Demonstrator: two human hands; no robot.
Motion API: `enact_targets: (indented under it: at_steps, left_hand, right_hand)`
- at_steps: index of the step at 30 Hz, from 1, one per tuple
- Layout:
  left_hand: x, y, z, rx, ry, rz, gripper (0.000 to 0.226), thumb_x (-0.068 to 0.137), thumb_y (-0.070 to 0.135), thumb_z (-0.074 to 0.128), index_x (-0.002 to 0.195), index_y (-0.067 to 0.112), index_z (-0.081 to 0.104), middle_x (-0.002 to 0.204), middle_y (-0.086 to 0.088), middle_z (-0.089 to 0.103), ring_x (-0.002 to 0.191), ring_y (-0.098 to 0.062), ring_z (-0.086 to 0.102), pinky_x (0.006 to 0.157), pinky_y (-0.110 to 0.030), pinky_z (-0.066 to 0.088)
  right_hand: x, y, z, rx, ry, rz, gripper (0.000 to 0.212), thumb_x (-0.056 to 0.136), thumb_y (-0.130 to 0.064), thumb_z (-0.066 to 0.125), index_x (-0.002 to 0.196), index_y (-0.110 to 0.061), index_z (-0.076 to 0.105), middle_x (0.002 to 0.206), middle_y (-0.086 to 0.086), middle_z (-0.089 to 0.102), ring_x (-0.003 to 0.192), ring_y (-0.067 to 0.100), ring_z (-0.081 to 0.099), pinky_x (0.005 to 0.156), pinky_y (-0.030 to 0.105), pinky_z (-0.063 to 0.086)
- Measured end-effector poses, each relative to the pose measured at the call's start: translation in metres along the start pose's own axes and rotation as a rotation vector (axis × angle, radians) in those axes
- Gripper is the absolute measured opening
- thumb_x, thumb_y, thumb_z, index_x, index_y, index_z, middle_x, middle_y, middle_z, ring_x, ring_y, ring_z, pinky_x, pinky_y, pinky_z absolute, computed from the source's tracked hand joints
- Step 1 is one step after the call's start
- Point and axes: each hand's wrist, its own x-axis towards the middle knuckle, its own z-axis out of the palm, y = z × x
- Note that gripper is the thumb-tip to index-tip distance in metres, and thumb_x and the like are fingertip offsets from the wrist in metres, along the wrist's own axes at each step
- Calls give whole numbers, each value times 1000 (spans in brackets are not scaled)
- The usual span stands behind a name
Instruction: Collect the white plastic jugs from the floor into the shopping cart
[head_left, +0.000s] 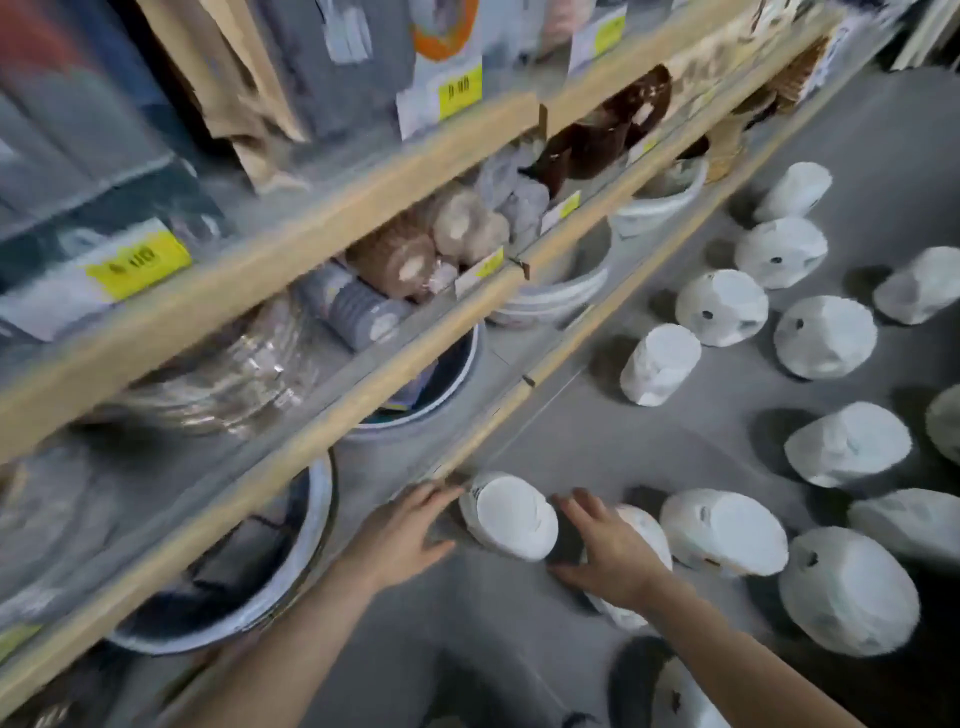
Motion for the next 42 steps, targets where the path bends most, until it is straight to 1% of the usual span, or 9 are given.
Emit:
enact_targets:
  at_steps: [8, 11, 15, 18, 24, 28, 34, 38, 42]
  left_hand:
    - [126, -92, 172, 114, -19, 34, 107, 69, 58, 73, 141, 53, -7, 159, -2, -9, 147, -21, -6, 118, -35, 5]
    - [147, -99, 198, 30, -36, 12, 115, 63, 59, 77, 133, 63, -14, 157, 5, -8, 146, -21, 0, 118, -42, 17]
    - [130, -97, 215, -90, 84, 18, 115, 65, 50, 80, 137, 58, -9, 148, 4, 6, 140, -21, 14, 108, -48, 38]
    - [113, -105, 226, -43, 100, 23, 115, 66, 48, 80, 132, 63, -14, 147, 0, 10, 139, -24, 18, 107, -46, 40]
    - [122, -109, 236, -178, 97, 15, 111, 66, 45, 82, 134, 65, -4, 147, 8, 5, 140, -21, 17, 103, -51, 43]
    - [107, -86, 189, -223, 59, -19, 106, 65, 48, 81, 132, 67, 1, 146, 14, 4, 140, -18, 16, 106, -48, 40]
    - [50, -8, 32, -224, 51, -19, 105, 64, 47, 82, 135, 63, 6, 142, 11, 9, 133, -4, 21, 109, -29, 30]
    - [1, 48, -79, -174, 76, 1, 106, 64, 50, 80, 144, 51, 10, 145, 6, 14, 136, -17, 26, 106, -35, 36]
    - [-53, 100, -177, -153, 95, -34, 108, 65, 52, 79, 142, 55, 5, 147, 3, 9, 139, -21, 21, 108, -42, 35]
  right_hand:
    - [144, 93, 146, -65, 32, -117, 100, 71, -61, 67, 145, -45, 1, 159, 7, -3, 143, 29, 18, 112, 34, 24]
    - [166, 108, 175, -42, 67, -184, 103, 70, -60, 68, 142, -49, -4, 157, 10, 0, 143, 30, 17, 113, 35, 25]
    - [163, 116, 185, 3, 130, -273, 99, 74, -59, 66, 138, -57, -10, 156, 5, -5, 144, 28, 7, 115, 37, 20]
    - [164, 117, 192, 18, 123, -313, 100, 71, -61, 65, 137, -58, -10, 154, 1, -11, 142, 26, 4, 117, 43, 18]
    - [181, 122, 195, 142, 222, -418, 92, 68, -59, 71, 140, -47, 14, 141, 4, 20, 128, 22, 28, 109, 38, 36]
    - [159, 103, 154, 188, 189, -402, 98, 61, -58, 75, 137, -53, 14, 137, 3, 24, 127, 23, 31, 109, 37, 36]
    - [73, 29, 17, 216, 208, -406, 100, 58, -55, 78, 136, -49, 16, 135, 5, 27, 124, 18, 31, 109, 31, 35]
    - [9, -27, -83, 172, 178, -412, 99, 58, -61, 72, 137, -49, 13, 137, 4, 23, 124, 19, 28, 110, 29, 31]
    - [-56, -83, -177, 151, 149, -404, 99, 54, -61, 71, 134, -54, 12, 140, 4, 20, 127, 22, 28, 110, 27, 26]
